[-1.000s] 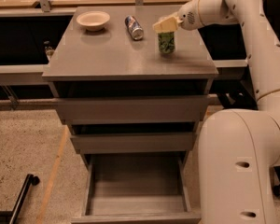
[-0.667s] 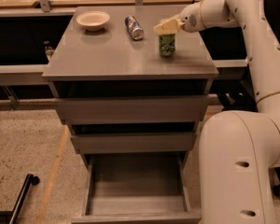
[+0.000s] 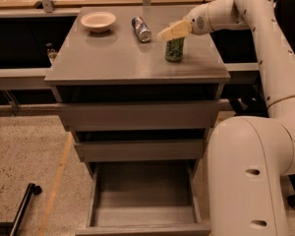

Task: Pick green can from bottom drawer and place on counter

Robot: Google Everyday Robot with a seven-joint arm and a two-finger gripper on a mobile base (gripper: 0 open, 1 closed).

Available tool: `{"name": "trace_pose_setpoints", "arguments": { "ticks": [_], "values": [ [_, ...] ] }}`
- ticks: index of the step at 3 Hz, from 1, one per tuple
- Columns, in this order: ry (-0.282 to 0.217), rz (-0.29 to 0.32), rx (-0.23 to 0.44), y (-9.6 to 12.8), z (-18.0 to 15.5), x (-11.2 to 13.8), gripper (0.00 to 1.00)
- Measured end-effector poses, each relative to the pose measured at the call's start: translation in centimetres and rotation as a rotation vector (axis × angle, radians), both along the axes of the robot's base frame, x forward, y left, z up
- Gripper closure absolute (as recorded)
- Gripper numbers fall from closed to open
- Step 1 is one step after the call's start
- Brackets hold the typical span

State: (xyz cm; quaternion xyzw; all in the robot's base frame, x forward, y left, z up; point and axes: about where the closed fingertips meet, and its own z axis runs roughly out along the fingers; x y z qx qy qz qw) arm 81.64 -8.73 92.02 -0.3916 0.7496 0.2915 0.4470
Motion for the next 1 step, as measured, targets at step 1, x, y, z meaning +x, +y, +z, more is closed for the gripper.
{"name": "trace_pose_setpoints", "arguments": {
  "ticks": [1],
  "values": [
    [0.0,0.0,0.0,0.01,-0.01,0.0,0.0]
  ]
}}
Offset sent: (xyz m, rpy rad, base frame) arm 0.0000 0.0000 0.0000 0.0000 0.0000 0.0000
